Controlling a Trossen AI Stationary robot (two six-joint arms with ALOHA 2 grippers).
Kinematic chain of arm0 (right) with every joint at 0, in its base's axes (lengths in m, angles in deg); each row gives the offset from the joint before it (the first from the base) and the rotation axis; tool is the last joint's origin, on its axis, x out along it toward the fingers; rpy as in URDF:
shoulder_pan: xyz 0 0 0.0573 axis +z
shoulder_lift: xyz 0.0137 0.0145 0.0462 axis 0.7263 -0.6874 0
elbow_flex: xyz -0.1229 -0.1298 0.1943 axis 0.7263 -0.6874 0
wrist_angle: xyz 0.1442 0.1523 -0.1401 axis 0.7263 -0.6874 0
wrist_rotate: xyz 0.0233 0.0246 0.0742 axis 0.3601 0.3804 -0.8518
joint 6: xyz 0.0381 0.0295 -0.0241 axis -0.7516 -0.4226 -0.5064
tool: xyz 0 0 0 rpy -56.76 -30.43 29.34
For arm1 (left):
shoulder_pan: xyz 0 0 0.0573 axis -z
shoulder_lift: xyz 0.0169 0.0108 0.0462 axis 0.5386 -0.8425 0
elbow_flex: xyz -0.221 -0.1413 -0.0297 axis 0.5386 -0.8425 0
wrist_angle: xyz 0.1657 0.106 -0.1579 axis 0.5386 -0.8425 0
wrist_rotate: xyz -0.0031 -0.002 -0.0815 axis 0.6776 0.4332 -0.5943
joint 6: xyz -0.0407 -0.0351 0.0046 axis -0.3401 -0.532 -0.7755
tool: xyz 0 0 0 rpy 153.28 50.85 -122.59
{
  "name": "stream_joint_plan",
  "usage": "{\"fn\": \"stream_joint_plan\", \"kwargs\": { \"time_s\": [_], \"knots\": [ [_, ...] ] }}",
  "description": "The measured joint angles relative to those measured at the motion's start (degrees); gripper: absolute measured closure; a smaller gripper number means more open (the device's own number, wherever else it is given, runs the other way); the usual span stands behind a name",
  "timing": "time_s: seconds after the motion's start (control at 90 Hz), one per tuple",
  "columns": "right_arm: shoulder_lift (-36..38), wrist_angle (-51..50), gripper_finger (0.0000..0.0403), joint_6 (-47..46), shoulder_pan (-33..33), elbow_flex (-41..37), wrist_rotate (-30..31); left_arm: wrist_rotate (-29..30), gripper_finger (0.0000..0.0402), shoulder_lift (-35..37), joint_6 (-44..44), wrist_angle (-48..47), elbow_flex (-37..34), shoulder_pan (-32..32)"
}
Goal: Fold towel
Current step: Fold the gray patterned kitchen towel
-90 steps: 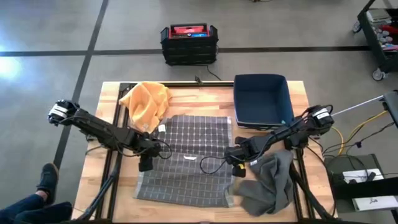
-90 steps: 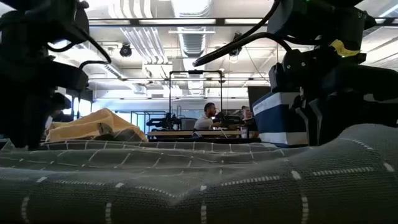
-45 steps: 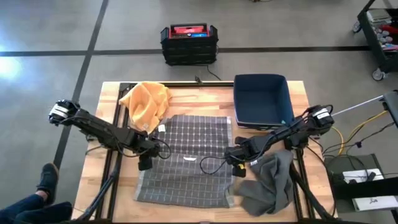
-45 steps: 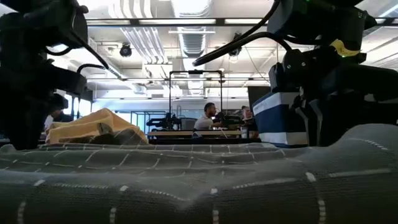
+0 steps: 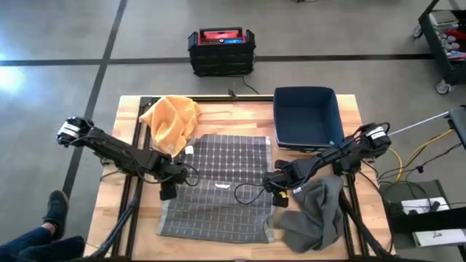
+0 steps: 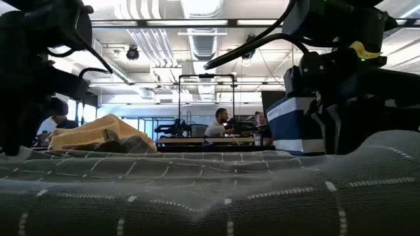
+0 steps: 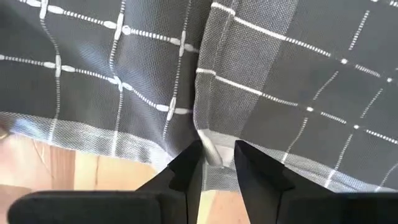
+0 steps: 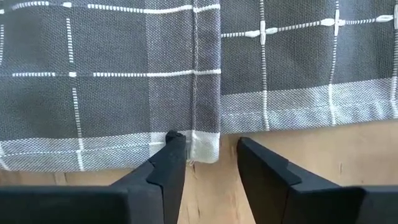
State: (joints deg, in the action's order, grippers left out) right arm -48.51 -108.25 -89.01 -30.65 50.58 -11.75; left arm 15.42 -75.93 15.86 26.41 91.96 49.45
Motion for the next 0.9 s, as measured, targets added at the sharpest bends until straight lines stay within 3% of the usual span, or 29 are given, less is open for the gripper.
{"fn": "stream_joint_plan", "kwargs": {
  "time_s": [0.244,0.467,0.744,0.9],
  "knots": [
    [0.00,0.01,0.0277,0.05,-0.02,0.00,0.02,-1.09,0.0333,-0.25,0.09,4.11,-0.40,-0.02],
    [0.00,-0.04,0.0292,0.39,-0.03,-0.02,0.05,-1.04,0.0395,-0.25,0.09,2.39,-0.43,-0.02],
    [0.72,-0.63,0.0316,-0.94,0.35,1.18,-6.03,-0.57,0.0400,0.43,-0.21,1.13,1.48,-0.02],
    [0.72,-1.35,0.0288,-2.41,0.22,0.95,-3.84,-0.55,0.0401,0.58,0.91,1.93,1.94,-0.02]
  ]
}}
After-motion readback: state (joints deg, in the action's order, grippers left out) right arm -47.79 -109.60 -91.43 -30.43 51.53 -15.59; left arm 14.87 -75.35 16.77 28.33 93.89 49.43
